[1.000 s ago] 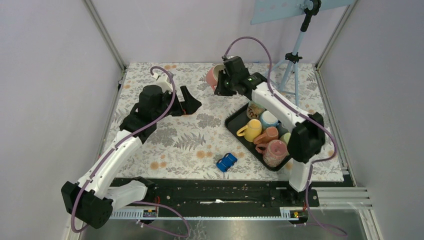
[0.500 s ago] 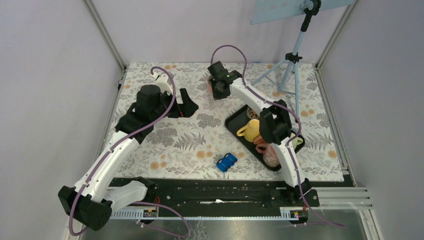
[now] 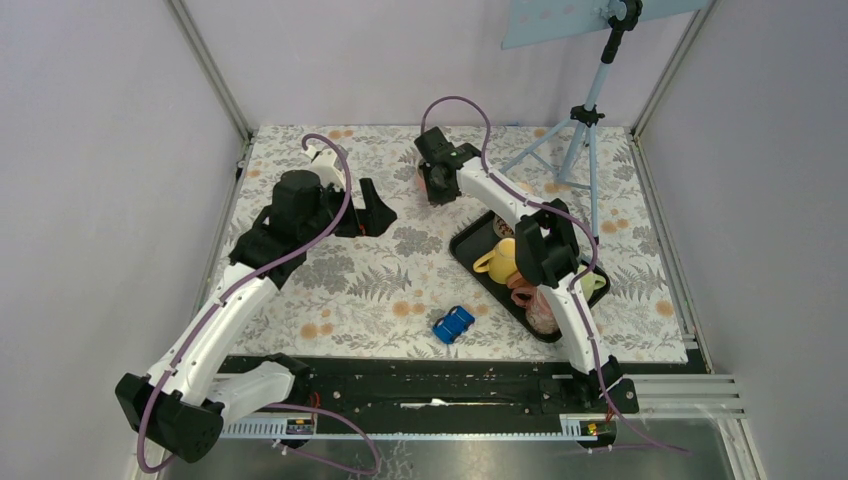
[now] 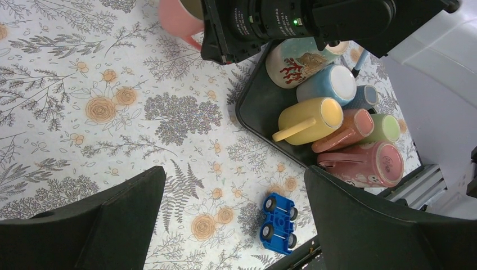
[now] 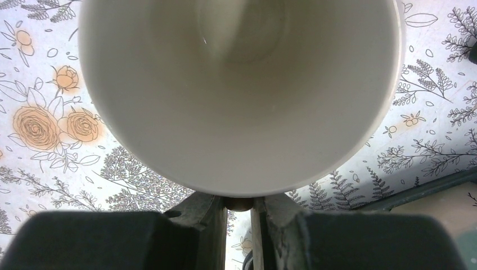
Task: Turn the mug right side up
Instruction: Place the cup at the center of the board.
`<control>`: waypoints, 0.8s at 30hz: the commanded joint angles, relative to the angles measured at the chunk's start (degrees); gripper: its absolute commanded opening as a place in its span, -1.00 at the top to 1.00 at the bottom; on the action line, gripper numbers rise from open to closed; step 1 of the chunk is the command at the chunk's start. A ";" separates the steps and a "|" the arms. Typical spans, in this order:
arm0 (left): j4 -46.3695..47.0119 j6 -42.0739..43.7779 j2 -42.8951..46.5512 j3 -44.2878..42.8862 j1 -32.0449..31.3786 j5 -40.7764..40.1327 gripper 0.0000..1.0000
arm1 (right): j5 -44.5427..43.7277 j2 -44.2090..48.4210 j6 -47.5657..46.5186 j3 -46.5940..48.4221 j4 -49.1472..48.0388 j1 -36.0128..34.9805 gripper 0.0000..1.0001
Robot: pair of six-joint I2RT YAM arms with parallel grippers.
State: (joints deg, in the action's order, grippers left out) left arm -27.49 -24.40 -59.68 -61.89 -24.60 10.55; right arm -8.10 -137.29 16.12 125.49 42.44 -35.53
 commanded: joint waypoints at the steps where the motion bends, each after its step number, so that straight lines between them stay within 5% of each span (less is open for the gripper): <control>1: 1.66 0.84 0.71 -0.72 0.17 1.27 -0.97 | -2.29 0.04 -0.39 4.29 0.24 -0.48 1.00; 8: 1.73 1.03 0.84 -0.49 0.20 1.50 -0.98 | -2.21 -0.52 0.20 4.23 0.62 -0.47 0.99; 18: 1.91 1.05 0.59 -0.47 0.17 2.02 -0.97 | -1.53 -1.03 1.02 6.26 2.07 -0.48 0.13; 24: 2.36 1.12 0.51 -0.10 0.18 2.53 -0.98 | -1.60 -0.47 1.49 6.35 2.57 -0.63 -0.08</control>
State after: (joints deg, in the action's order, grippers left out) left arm -27.44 -24.16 -59.68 -61.89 -24.60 11.77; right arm -8.49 -138.74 17.02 130.04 44.29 -35.53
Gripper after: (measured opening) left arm 0.987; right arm 0.511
